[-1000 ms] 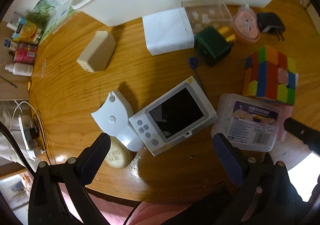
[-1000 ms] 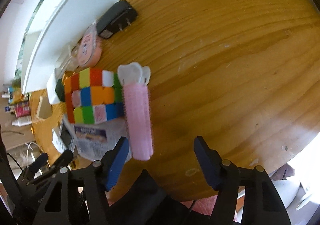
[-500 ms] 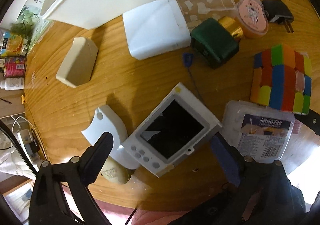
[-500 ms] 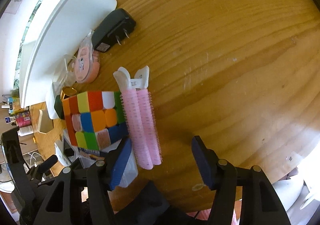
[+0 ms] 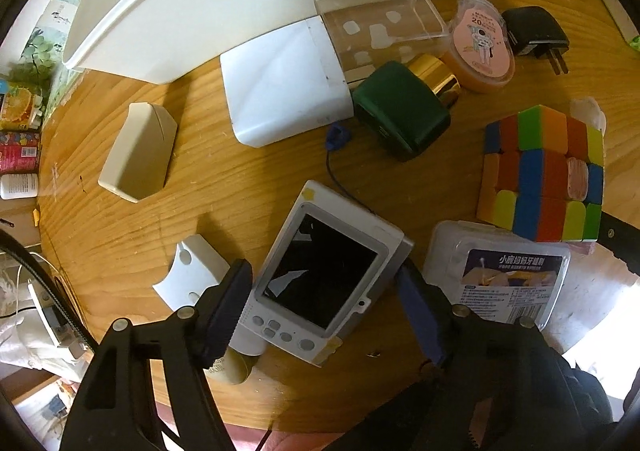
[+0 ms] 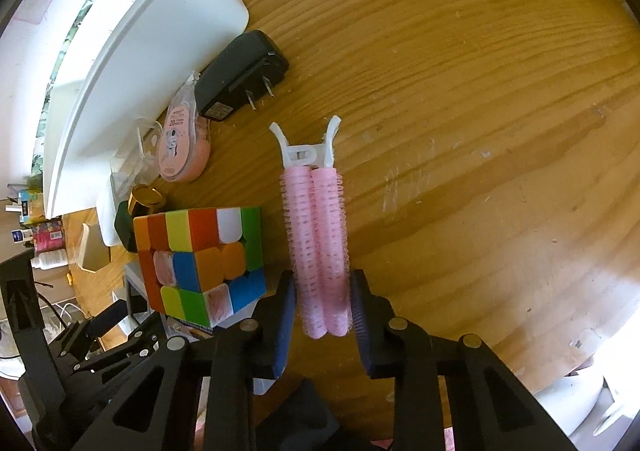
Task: Organize rigid objects
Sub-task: 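Lift the pink rollers with the right gripper while the left gripper grasps the white game device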
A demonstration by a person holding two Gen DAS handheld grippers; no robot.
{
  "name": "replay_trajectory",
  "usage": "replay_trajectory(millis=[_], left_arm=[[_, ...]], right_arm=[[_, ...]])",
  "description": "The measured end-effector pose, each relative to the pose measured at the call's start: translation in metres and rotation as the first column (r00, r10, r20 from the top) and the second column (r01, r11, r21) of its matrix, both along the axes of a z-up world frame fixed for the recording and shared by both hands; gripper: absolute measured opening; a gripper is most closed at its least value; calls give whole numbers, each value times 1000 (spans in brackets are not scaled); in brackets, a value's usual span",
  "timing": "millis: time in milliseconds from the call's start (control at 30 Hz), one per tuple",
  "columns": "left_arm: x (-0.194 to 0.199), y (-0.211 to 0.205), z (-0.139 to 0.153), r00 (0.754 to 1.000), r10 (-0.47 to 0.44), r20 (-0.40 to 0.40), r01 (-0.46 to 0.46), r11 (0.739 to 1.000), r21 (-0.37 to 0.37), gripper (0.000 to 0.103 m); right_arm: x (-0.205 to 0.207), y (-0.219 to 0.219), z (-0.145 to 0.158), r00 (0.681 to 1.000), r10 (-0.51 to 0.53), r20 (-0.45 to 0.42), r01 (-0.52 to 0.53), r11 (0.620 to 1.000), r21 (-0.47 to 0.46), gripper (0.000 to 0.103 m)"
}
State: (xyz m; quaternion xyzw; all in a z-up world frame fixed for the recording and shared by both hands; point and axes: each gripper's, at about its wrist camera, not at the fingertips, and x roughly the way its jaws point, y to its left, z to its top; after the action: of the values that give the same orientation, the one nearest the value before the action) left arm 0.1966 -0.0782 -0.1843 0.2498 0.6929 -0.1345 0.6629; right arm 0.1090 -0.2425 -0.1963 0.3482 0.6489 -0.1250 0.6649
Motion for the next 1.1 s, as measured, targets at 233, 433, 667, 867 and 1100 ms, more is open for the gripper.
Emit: replay_trajectory(millis=[233, 433, 667, 867, 1100], left_arm=[[-15, 6, 11, 999, 31, 28, -30, 999, -28, 65], [-28, 20, 18, 996, 85, 21, -84, 995, -49, 64], [-50, 32, 34, 987, 151, 53, -147, 986, -81, 63], [-70, 41, 56, 972, 216, 94, -203, 970, -133, 62], [-82, 58, 94, 945, 280, 169, -247, 950, -192, 62]], right_arm=[[-34, -23, 20, 999, 18, 31, -18, 1000, -1, 26], [-45, -24, 35, 997, 33, 70, -31, 999, -22, 26], [-54, -19, 61, 989, 69, 134, -62, 996, -58, 26], [-63, -20, 79, 976, 111, 188, -94, 991, -99, 26], [-66, -22, 106, 950, 163, 268, -125, 981, -151, 26]])
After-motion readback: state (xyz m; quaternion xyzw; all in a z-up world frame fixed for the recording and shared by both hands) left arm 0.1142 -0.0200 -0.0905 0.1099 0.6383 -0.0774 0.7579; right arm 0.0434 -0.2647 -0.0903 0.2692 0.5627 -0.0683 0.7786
